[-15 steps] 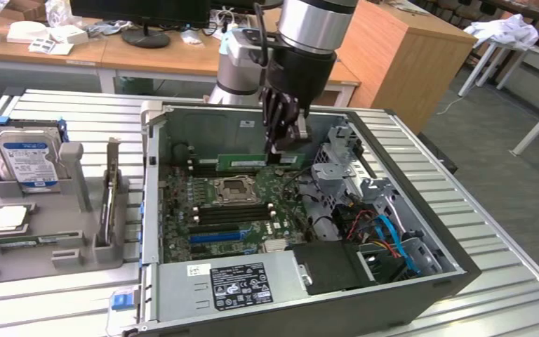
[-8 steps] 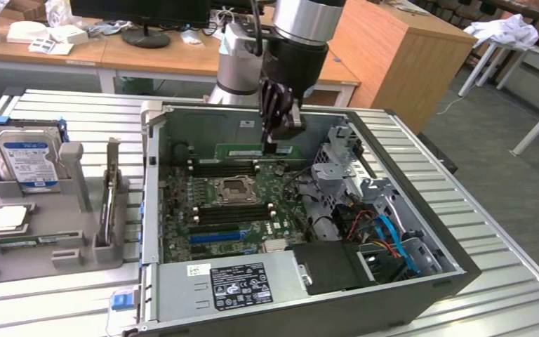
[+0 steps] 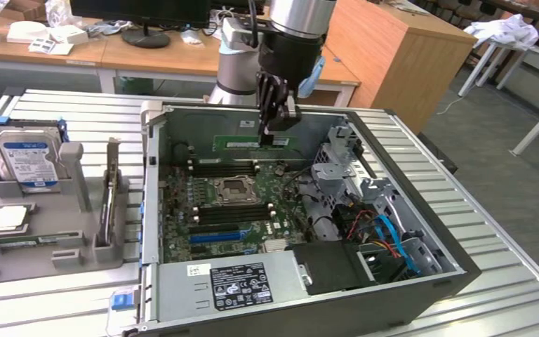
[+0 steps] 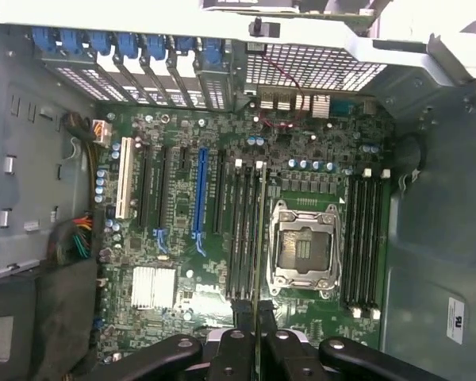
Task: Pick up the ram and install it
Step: 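Insert the ram into the slot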
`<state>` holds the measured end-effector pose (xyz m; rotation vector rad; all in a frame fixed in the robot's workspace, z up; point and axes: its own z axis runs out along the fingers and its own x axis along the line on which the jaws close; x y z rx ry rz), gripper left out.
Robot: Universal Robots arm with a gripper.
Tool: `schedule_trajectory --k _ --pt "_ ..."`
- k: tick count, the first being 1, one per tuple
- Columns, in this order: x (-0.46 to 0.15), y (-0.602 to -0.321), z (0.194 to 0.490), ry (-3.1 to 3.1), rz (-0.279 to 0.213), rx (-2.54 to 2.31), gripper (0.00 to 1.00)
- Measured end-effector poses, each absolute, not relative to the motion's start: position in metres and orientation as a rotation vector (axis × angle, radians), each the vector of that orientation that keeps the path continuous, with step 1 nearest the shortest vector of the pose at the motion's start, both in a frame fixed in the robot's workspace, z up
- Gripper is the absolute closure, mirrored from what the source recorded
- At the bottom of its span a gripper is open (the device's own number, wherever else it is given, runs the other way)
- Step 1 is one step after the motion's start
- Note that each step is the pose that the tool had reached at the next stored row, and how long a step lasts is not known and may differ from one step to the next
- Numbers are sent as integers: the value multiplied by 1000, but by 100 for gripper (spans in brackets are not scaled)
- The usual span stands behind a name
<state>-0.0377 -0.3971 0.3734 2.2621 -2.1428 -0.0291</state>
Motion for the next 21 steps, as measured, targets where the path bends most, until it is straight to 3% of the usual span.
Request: schedule_trajectory --k 21 --pt "-42 -396 339 -2142 -24 2258 87"
